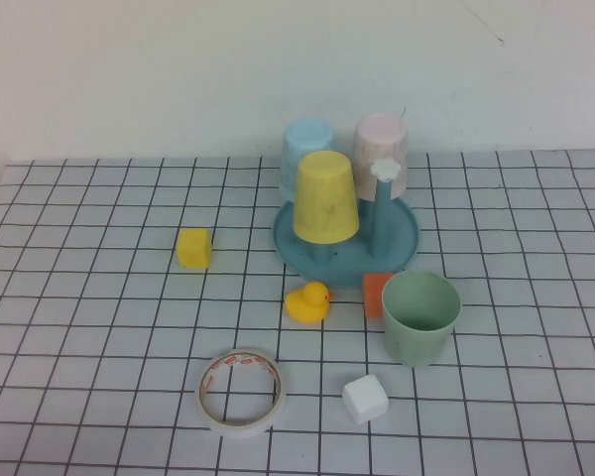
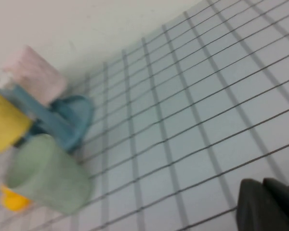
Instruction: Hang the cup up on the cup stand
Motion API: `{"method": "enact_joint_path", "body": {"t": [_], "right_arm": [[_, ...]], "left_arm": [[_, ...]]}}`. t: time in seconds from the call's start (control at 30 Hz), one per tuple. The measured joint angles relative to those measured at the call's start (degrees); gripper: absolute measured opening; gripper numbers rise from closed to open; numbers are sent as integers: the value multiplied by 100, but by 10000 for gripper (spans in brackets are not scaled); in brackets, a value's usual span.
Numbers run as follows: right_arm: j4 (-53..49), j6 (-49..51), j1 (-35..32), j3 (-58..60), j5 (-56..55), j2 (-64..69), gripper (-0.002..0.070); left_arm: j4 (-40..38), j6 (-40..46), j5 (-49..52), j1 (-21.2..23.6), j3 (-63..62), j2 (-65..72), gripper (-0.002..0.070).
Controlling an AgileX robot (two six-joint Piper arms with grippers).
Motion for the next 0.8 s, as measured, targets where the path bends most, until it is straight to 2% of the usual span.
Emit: {"method": "enact_joint_path", "body": {"t": [0.07,0.17,0.43,0.5,0.67,0.8], "right_arm": [[580,13,0,9,0,0,-1],[1257,13,0,9,-29,0,-1],[1619,2,0,14,-1347,0,-1],[1664,-6,0,14,-1709,0,-1],[2326,32,0,14,-1879,0,-1],[2801,29,0,14,-1736,0,-1]], "left_arm": [[-982,-259,-102,0,0,0,-2],[-1797,-299,-192,0,0,0,-2],[-2226,-56,-341,0,0,0,-2],[-2626,-56,-478,0,0,0,-1],[-2967,4,-614,0,0,0,-2],[-3017,386,-663,0,0,0,-2]]}}
